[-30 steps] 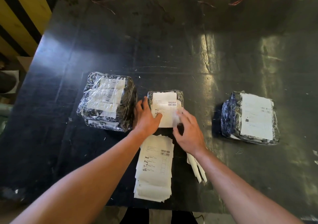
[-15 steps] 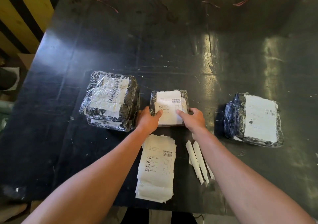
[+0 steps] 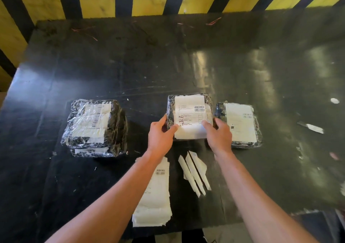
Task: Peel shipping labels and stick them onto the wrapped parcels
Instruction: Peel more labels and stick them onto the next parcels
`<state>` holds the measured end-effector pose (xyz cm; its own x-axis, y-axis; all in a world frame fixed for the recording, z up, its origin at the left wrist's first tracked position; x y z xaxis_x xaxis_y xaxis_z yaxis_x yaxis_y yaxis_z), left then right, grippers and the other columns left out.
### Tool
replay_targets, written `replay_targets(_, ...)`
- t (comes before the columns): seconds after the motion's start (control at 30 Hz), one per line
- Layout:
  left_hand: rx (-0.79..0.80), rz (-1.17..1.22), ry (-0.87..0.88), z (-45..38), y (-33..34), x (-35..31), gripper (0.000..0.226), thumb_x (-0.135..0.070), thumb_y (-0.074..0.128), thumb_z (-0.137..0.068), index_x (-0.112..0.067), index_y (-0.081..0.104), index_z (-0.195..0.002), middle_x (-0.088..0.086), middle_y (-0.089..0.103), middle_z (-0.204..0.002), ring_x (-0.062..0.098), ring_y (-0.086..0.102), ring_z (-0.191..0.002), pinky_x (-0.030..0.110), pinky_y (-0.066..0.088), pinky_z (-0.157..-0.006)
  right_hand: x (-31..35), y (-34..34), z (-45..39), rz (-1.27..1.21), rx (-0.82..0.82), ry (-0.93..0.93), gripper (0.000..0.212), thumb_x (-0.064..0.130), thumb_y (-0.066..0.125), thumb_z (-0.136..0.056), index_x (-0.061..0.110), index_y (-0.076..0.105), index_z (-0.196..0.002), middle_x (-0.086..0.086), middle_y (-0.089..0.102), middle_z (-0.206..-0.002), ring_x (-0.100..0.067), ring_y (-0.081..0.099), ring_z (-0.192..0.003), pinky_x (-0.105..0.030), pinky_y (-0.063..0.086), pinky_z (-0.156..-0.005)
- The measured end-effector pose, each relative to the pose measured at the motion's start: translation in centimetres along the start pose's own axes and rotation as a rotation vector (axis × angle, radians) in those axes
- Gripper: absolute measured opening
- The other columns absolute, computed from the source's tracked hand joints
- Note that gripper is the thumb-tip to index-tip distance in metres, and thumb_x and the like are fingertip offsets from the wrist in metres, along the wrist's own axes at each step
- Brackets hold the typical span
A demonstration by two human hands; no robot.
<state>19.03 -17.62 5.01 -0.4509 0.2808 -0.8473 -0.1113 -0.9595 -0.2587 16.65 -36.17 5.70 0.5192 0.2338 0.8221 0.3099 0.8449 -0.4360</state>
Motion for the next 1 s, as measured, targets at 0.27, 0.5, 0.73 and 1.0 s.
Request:
replay_targets(0.27, 0.15, -0.074, 0.037, 1.1, 9.8, -4.1, 0.07, -0.034, 0.072, -0.097, -0.036, 0.04, -0.159, -0.004, 0.052, -0.148, 0.011, 0.056, -0.126, 0.044, 0.052, -0.108, -1.8, -10.4, -1.7, 0.019, -0.214, 0.06, 0.049, 0.037, 0.063, -0.094, 0.016, 0.066, -0.139, -0.002, 0.068, -0.13, -0.024, 0.062, -0.119, -0.039, 0.048, -0.106)
replay_targets(0.5, 0.255, -0.19, 0.055, 0.9, 16.1, -5.3, 0.072, -0.032, 0.07, -0.099, -0.033, 0.036, -0.162, 0.001, 0.05, -0.152, 0.02, 0.059, -0.132, 0.043, 0.055, -0.104, -4.6, -15.1, -4.5, 0.043, -0.234, 0.107, 0.028, 0.028, 0.059, -0.097, 0.023, 0.074, -0.12, -0.002, 0.075, -0.109, -0.027, 0.068, -0.102, -0.041, 0.056, -0.089)
replay_targets(0.73, 0.247, -0.314, 0.056, 1.2, 16.4, -4.3, 0.073, -0.037, 0.071, -0.098, -0.032, 0.035, -0.162, 0.003, 0.045, -0.157, 0.025, 0.057, -0.136, 0.046, 0.053, -0.107, -7.1, -15.9, -5.2, 0.208, -0.178, 0.089, 0.064, 0.045, 0.057, -0.102, 0.014, 0.045, -0.158, -0.012, 0.05, -0.156, -0.034, 0.044, -0.145, -0.051, 0.037, -0.12)
replay_targets(1.0, 0.136, -0.351, 0.163, 4.4, 8.1, -1.5, 0.045, -0.03, 0.068, -0.101, -0.031, 0.057, -0.144, -0.008, 0.059, -0.132, 0.004, 0.061, -0.109, 0.019, 0.05, -0.094, -5.7, -13.1, -0.1, 0.404, -0.421, -0.413, 0.041, 0.031, 0.065, -0.089, 0.017, 0.066, -0.128, -0.009, 0.057, -0.121, -0.035, 0.054, -0.114, -0.049, 0.046, -0.093)
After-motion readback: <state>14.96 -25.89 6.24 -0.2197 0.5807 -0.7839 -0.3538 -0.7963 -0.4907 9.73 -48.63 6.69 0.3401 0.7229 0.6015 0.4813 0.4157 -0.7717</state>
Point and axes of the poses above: each hand's wrist, its own z-axis away from the middle knuckle, its own y-axis out of the palm, x = y × z, the point moved 1 cm from there along -z, towards the middle knuckle
